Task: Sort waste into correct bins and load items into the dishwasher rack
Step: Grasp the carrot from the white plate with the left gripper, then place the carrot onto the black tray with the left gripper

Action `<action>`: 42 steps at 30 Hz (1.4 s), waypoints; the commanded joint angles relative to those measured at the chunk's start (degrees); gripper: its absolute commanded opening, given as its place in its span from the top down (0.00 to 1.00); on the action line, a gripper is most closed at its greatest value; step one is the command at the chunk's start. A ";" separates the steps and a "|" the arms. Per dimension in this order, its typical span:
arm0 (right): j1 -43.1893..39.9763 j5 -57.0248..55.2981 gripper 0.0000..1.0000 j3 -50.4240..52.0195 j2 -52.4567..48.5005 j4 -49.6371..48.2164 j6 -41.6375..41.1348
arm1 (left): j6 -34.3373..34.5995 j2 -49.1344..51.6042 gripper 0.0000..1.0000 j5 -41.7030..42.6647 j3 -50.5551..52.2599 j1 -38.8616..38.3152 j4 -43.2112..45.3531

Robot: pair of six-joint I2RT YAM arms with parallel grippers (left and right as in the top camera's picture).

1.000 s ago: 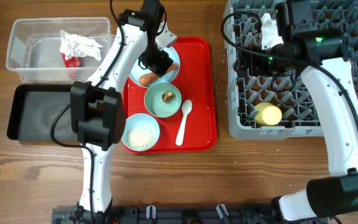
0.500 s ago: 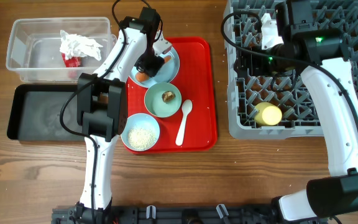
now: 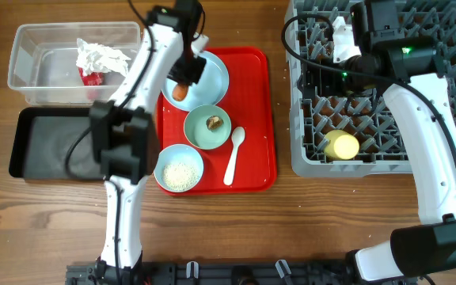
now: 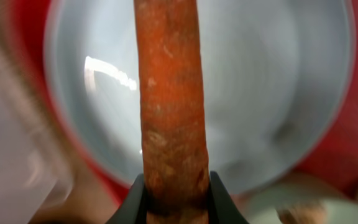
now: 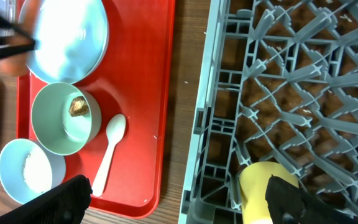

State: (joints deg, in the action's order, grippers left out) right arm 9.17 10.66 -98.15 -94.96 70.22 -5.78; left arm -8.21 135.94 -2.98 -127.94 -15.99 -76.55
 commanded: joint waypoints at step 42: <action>0.39 0.04 0.05 -0.74 -0.09 -1.55 1.27 | 20.70 -20.31 0.44 -2.64 44.30 43.17 15.80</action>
State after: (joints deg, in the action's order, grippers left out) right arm 9.23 10.66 -98.15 -94.96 69.69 -5.72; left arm 12.38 115.94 -6.15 -84.53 27.11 -61.32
